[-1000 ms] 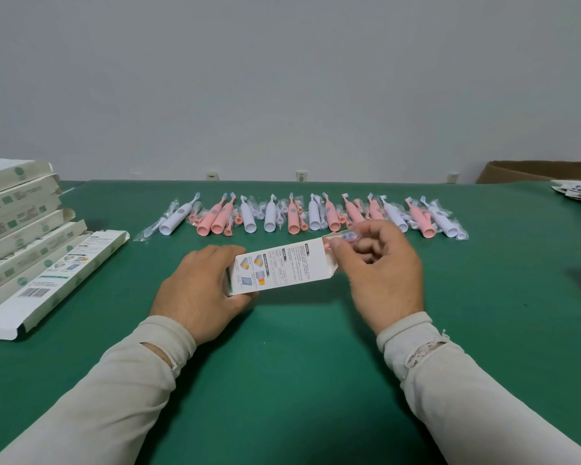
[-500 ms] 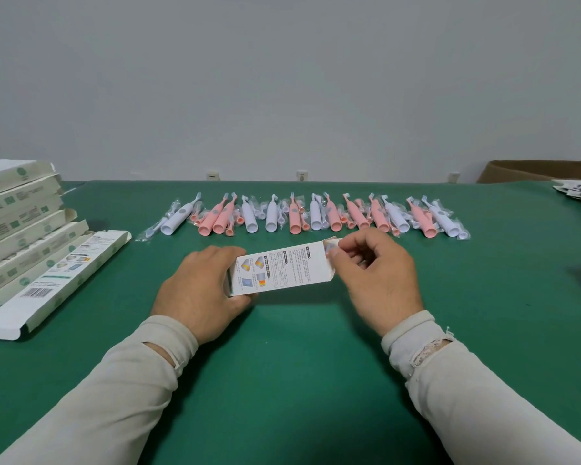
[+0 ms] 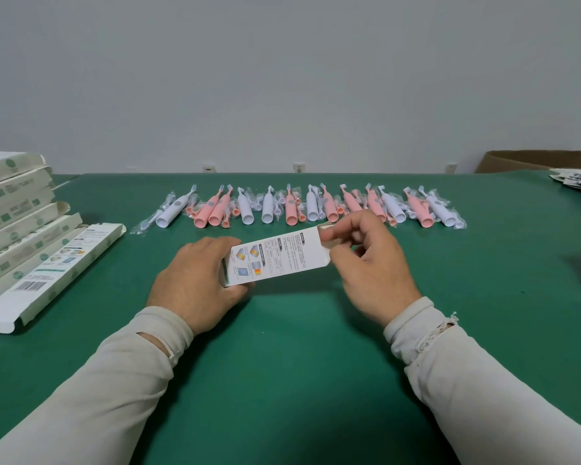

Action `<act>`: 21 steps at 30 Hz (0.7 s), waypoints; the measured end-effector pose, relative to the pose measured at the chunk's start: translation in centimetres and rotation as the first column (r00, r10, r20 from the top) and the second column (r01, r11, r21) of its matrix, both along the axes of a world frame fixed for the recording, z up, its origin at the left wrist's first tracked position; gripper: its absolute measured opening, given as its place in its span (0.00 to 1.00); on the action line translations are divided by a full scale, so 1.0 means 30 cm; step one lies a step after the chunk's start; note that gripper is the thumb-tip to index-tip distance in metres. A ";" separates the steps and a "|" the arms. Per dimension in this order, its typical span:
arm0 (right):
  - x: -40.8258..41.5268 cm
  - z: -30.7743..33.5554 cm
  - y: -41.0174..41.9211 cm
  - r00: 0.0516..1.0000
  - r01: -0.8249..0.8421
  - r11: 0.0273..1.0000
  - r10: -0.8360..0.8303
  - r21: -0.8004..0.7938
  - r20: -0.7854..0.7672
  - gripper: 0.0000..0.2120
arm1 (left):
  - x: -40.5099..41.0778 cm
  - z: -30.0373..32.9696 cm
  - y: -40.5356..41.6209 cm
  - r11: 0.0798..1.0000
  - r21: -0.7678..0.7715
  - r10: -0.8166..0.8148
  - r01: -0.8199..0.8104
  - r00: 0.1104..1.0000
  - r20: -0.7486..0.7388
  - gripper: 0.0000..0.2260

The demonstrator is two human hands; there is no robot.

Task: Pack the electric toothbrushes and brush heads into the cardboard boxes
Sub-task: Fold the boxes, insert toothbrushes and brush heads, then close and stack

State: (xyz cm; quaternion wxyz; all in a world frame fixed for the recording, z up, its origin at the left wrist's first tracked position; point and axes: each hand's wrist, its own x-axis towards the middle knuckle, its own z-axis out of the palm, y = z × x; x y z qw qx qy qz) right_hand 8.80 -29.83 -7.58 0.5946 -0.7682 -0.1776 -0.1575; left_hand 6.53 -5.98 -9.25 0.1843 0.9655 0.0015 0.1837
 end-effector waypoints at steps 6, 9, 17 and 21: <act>0.013 -0.007 -0.011 0.999 -0.031 0.999 0.031 -0.037 0.010 0.13 | 0.001 -0.001 0.004 1.000 -0.004 0.005 -0.005 1.000 0.003 0.22; 0.025 0.005 -0.050 0.996 0.069 0.982 -0.057 -0.177 0.074 0.18 | 0.001 0.002 0.010 1.000 -0.015 0.019 -0.019 1.000 0.010 0.21; 0.027 -0.012 -0.058 0.993 0.019 0.941 0.021 -0.339 0.115 0.22 | 0.001 0.001 0.013 0.999 -0.044 0.009 -0.007 0.999 0.044 0.21; 0.024 -0.017 -0.046 0.995 -0.018 0.963 0.045 -0.269 0.093 0.15 | 0.002 0.003 0.013 0.999 -0.054 -0.004 0.007 0.998 0.056 0.19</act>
